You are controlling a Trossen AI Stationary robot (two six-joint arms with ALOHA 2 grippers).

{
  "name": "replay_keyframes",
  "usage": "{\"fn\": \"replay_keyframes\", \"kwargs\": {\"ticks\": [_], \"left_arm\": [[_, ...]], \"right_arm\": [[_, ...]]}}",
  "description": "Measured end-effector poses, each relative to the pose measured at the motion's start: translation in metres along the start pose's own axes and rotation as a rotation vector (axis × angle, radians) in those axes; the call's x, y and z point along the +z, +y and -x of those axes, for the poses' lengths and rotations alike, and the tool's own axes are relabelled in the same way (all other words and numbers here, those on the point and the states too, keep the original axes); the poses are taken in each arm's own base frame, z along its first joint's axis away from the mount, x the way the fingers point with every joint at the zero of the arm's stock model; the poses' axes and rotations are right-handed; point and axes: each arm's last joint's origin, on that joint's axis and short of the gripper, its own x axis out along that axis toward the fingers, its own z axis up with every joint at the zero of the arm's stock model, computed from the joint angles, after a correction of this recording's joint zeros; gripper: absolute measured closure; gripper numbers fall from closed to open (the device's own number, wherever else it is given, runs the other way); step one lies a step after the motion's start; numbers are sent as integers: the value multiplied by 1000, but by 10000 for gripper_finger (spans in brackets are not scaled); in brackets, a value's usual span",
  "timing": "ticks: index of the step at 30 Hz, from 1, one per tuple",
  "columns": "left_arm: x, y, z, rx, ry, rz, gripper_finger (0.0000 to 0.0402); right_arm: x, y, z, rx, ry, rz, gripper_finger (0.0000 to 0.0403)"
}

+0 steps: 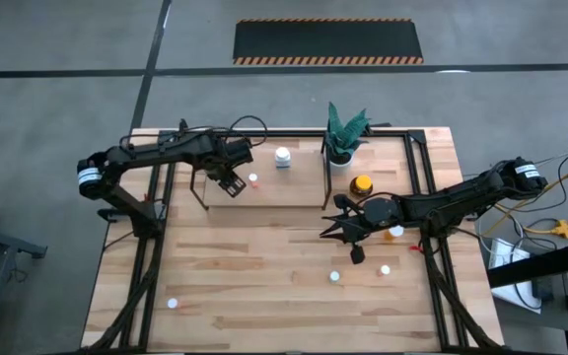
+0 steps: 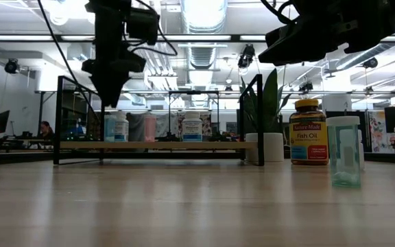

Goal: Pick and place medicine bottles onto shelf by color
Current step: Put the left blue medicine bottle on the shelf

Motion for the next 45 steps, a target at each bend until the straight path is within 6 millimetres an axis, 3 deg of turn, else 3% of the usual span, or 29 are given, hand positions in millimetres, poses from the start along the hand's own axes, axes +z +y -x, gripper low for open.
{"fn": "replay_keyframes", "kwargs": {"ticks": [6, 15, 21, 41, 45], "left_arm": [[9, -14, 10, -142, -92, -34, 243], [3, -21, -18, -102, -25, -70, 320], [0, -22, -30, -52, 3, -79, 351], [-5, -17, -32, 18, 36, -64, 357], [-2, -20, -24, -15, 18, -36, 357]], "right_arm": [[0, 0, 0, 0, 0, 0, 394], [-1, 0, 0, 2, 6, 0, 394], [-1, 0, 0, 2, 6, 0, 394], [-1, 0, 0, 1, 6, 0, 394], [-1, 0, 0, 2, 6, 0, 394]]}}
